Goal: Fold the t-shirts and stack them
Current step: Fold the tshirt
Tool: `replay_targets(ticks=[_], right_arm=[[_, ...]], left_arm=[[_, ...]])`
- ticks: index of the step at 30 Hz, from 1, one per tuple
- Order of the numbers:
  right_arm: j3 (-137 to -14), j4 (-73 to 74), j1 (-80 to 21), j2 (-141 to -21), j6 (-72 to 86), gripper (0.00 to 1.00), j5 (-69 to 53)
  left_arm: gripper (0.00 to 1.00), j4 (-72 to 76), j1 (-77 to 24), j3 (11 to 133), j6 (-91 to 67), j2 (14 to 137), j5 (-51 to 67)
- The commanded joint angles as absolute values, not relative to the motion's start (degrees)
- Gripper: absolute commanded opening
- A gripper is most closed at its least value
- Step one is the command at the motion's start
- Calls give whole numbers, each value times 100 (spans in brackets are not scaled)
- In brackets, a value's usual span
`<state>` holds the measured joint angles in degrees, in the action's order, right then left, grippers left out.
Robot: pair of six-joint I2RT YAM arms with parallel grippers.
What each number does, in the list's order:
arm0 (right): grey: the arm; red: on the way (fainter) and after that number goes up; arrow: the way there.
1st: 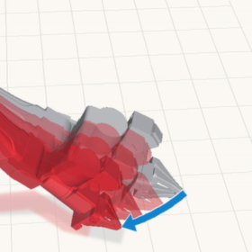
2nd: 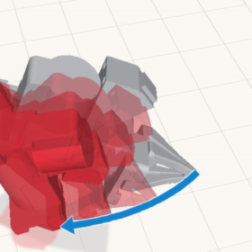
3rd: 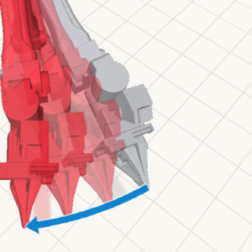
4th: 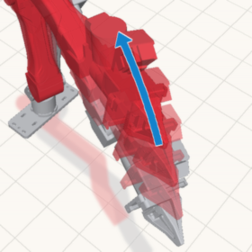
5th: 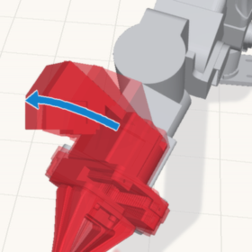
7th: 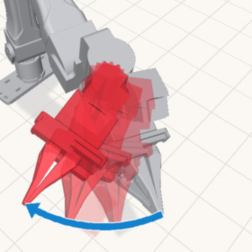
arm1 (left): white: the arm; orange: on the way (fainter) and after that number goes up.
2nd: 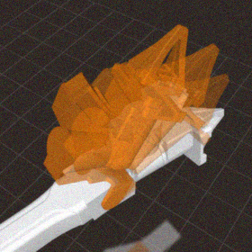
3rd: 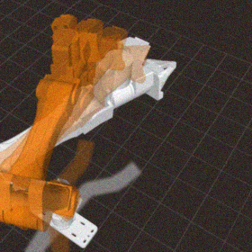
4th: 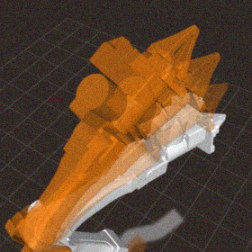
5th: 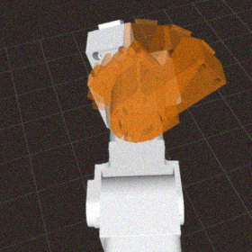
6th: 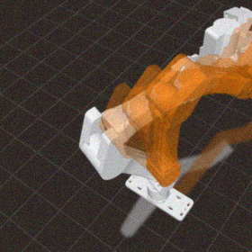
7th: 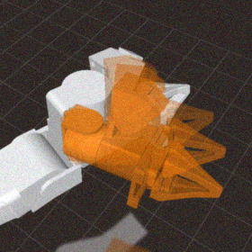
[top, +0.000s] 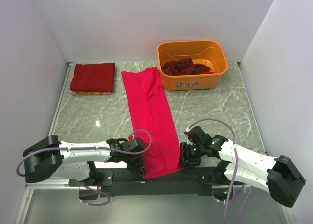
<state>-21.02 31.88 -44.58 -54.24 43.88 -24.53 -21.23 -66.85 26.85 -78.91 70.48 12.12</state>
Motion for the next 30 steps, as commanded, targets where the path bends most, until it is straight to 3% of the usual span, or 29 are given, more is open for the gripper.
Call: replay_targets(ticks=[1, 4, 5, 6, 9, 15, 20, 30], right_arm=[[-1995, 2840, -4430, -5554, 4465, 49, -2601], [-2030, 2786, -4430, -5782, 4395, 38, -2654], [-2022, 2760, -4430, -5809, 4395, 32, -2698], [-2004, 2716, -4430, -5827, 4395, 18, -2707], [-2100, 2724, -4421, -5679, 4386, 0, -2593], [-2749, 2760, -4430, -5361, 4193, 0, -1892], [-3356, 2602, -4412, -5528, 3999, 0, -994], [-4666, 1698, -4140, -6695, 3692, 0, 210]], left_arm=[[8, -2118, -6724, 2848, -7866, 7084, 1099], [1, -2144, -6724, 2926, -7814, 7049, 1081], [1, -2197, -6724, 2944, -7796, 7049, 1064], [1, -2197, -6732, 2953, -7787, 7040, 1063], [1, -2302, -6724, 3058, -7752, 6935, 1046], [1, -2803, -6443, 3515, -7524, 6460, 501], [1, -2575, -5609, 3630, -6909, 6337, 352], [1, -2269, -4326, 4306, -6074, 6697, -307]])
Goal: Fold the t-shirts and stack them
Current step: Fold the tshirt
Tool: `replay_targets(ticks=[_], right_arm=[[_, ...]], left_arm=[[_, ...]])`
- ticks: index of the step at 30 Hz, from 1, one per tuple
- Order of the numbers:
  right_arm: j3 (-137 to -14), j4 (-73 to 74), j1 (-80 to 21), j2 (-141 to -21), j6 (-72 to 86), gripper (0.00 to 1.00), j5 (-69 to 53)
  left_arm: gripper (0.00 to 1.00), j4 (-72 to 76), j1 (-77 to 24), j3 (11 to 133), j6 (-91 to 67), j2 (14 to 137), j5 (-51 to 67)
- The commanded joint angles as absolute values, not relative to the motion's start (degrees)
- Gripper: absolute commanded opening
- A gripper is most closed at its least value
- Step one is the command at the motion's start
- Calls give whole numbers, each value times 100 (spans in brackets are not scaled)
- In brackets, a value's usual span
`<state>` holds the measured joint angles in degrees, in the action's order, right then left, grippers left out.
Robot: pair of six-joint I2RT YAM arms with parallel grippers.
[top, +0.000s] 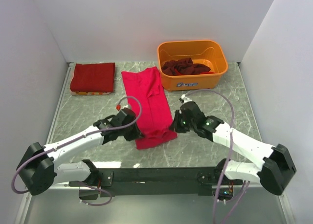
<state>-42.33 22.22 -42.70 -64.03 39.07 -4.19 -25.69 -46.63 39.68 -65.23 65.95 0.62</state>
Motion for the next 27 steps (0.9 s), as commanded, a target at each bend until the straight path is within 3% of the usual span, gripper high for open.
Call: replay_targets(ticks=[1, 18, 27], right_arm=[[-4728, 1592, -4105, -6793, 3683, 0, 263], [-6503, 843, -3586, -9174, 3217, 0, 246], [-6943, 861, -3472, -9711, 3146, 0, 369]], left_arm=[[1, -2137, -4255, 4333, -6056, 6767, -342], [1, -1556, -3147, 5335, -5370, 7884, -633], [1, -1240, -2804, 5396, -5168, 8349, -246]])
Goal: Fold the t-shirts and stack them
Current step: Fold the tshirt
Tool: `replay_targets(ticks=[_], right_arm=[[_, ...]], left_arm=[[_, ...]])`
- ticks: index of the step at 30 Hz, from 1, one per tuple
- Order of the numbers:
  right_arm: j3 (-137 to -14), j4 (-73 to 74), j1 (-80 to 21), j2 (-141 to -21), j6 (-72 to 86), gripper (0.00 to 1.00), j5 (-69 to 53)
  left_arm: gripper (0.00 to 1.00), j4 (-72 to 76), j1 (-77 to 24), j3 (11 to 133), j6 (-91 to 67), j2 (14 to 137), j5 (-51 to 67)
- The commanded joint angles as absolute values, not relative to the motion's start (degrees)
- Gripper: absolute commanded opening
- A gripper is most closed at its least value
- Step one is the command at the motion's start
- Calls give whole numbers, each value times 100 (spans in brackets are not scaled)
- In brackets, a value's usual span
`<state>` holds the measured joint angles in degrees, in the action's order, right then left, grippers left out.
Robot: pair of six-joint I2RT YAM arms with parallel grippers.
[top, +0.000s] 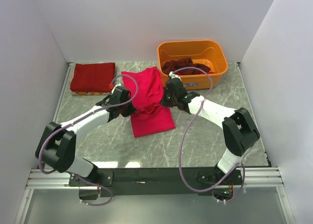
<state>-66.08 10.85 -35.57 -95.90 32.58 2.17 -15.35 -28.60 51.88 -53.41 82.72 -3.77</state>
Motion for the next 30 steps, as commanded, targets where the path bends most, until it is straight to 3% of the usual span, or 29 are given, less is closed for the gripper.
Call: replay_targets(ticks=[1, 15, 17, 18, 19, 20, 21, 23, 24, 30], right_arm=[[-6969, 861, -3454, -9755, 3138, 0, 369], [-7260, 466, -3349, -10608, 3357, 0, 562], [-7365, 483, -3314, -10704, 3375, 5, 589], [-7409, 536, -3296, -10731, 3366, 10, 554], [-7522, 588, -3278, -10758, 3375, 34, 536], [-7576, 667, -3270, -10767, 3375, 43, 510], [-7602, 746, -3252, -10732, 3349, 50, 510], [-7524, 721, -3261, -10513, 3340, 59, 493], [-7445, 677, -3252, -10407, 3331, 64, 475], [-6716, 651, -3252, -9581, 3260, 68, 220]], left_arm=[[1, -1213, -2760, 5396, -5168, 8419, -246], [3, -905, -2444, 5757, -4940, 9263, -97], [13, -958, -2417, 5809, -4948, 9299, -175], [23, -975, -2373, 5827, -4966, 9316, -158], [29, -976, -2356, 5836, -4940, 9308, -132], [37, -993, -2329, 5897, -4948, 9290, -114], [58, -1037, -2312, 5906, -4931, 9203, -140], [81, -1020, -2312, 5863, -4931, 9062, -184], [99, -976, -2312, 5836, -4931, 8879, -193], [99, -1037, -2312, 5432, -4896, 8298, -97]])
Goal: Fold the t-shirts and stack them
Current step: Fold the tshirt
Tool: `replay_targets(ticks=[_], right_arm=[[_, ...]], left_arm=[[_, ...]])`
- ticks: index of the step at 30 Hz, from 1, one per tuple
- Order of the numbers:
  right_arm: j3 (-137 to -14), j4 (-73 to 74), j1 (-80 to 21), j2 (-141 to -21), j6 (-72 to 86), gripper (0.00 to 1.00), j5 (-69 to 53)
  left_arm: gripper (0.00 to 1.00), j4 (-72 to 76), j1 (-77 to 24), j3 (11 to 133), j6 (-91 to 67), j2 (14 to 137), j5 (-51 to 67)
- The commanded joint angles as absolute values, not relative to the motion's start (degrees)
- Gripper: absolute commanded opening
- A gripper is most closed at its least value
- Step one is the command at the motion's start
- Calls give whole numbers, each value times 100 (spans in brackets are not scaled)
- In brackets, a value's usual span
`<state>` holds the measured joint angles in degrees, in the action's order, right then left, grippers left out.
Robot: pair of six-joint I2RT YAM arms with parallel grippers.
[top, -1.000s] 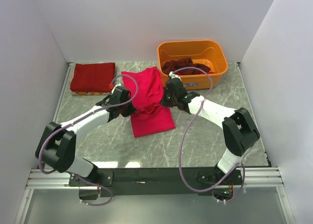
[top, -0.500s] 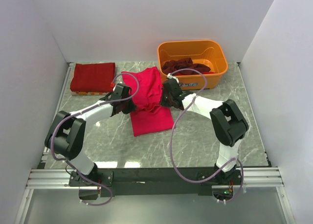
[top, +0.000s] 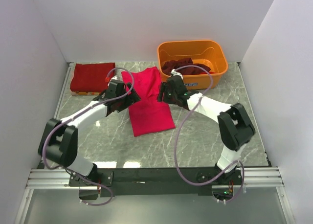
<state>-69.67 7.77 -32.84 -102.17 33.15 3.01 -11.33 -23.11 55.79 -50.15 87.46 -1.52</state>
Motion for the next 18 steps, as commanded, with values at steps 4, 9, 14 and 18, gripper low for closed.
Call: replay_targets(ticks=[4, 9, 14, 18], right_arm=[[-5970, 668, -3252, -9080, 3384, 68, 27], [-5283, 800, -3252, -8579, 3454, 68, -342], [-4659, 853, -3252, -8341, 3621, 69, -623], [-4316, 712, -3252, -8262, 3744, 70, -729]], left_arm=[[99, -1089, -2329, 4914, -4895, 7902, 306], [100, -1143, -2583, 3991, -5000, 7244, 606], [99, -1046, -3084, 3384, -5343, 7049, 677], [94, -914, -3199, 3085, -5590, 7128, 669]])
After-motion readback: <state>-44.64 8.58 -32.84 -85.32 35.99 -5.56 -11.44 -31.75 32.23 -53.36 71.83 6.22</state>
